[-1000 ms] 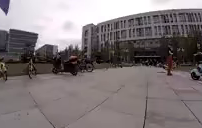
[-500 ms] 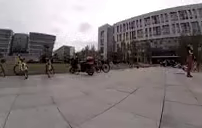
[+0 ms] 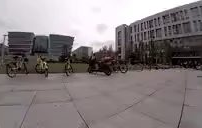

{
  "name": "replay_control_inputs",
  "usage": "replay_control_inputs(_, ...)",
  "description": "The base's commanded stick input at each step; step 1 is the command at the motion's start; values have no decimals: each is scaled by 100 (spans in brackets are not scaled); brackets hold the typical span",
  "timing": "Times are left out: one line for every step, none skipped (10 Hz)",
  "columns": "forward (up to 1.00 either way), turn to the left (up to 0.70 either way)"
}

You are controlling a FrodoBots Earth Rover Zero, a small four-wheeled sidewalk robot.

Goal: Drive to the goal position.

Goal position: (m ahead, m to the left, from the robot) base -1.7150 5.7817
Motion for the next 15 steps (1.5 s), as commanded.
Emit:
replay_control_inputs(0, 60)
replay_control_inputs(0, 60)
replay_control_inputs(0, 60)
replay_control_inputs(0, 60)
replay_control_inputs(0, 60)
replay_control_inputs(0, 60)
replay_control_inputs(0, 60)
replay_control_inputs(0, 60)
replay_control_inputs(0, 60)
replay_control_inputs(0, 60)
replay_control_inputs(0, 60)
replay_control_inputs(0, 60)
replay_control_inputs(0, 60)
replay_control_inputs(0, 60)
replay_control_inputs(0, 60)
